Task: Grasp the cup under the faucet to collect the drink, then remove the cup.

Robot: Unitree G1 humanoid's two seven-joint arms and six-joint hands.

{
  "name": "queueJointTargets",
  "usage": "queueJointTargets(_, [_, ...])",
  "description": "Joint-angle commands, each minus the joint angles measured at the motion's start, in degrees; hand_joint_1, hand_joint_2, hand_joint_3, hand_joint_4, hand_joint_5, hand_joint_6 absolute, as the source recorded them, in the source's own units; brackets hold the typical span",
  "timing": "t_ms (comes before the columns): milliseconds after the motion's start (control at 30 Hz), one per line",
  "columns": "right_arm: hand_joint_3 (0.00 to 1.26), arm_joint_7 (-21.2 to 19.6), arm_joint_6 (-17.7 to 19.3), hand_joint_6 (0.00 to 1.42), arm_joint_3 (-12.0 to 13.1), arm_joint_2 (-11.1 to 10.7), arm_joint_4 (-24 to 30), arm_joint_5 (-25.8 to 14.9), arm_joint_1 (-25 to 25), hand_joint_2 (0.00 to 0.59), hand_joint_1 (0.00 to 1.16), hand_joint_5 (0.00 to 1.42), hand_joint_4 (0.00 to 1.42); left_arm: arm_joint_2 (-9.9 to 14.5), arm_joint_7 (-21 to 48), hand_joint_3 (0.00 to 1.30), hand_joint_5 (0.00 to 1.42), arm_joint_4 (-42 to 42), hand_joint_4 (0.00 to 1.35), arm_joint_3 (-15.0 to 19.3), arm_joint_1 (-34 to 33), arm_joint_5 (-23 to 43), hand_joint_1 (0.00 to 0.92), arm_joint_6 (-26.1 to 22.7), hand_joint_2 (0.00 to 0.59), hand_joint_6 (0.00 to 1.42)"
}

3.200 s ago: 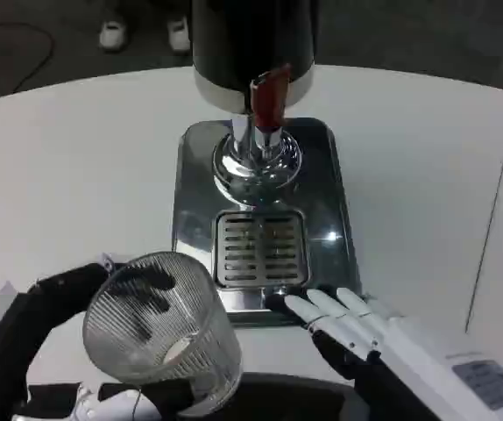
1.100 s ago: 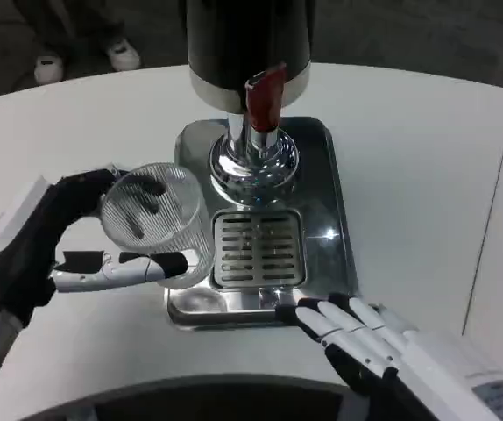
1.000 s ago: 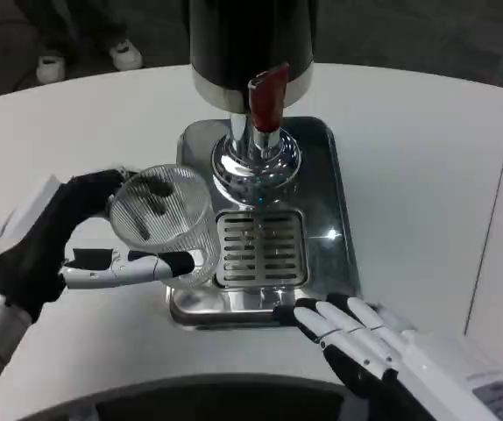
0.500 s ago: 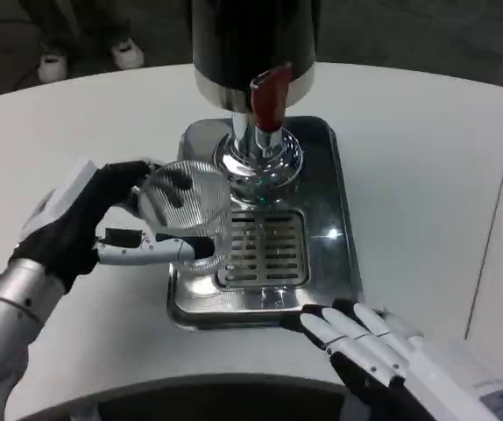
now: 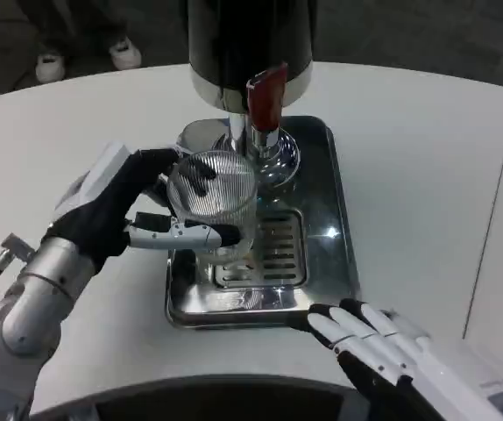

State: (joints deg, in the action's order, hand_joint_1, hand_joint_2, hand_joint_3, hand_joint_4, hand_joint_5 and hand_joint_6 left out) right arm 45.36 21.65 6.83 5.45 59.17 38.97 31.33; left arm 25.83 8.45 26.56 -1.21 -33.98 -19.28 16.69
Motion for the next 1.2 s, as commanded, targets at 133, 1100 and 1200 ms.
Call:
queueJointTargets(133, [0.1, -0.4, -1.0, 0.0, -0.1, 0.6, 0.8, -0.6, 0.6, 0.474, 0.48, 0.0, 0.05, -0.5, -1.4, 0.65, 0.7, -1.3, 0.63, -1.2, -2.6, -1.5, 0.763, -2.6, 0.114, 0.52])
queueJointTargets(1100, [0.1, -1.1, -2.9, 0.0, 0.8, -0.6, 0.8, -1.3, -0.2, 0.474, 0.48, 0.0, 0.05, -2.2, -1.6, 0.66, 0.7, 0.6, 0.63, -5.4, -7.7, -3.7, 0.762, -7.3, 0.115, 0.51])
queueJointTargets(1200, [0.1, -1.3, -2.9, 0.0, 0.7, -0.7, 0.8, -1.5, 0.1, 0.474, 0.48, 0.0, 0.05, -2.0, -1.7, 0.66, 0.7, 0.2, 0.63, -5.3, -7.1, -3.7, 0.762, -7.4, 0.115, 0.51])
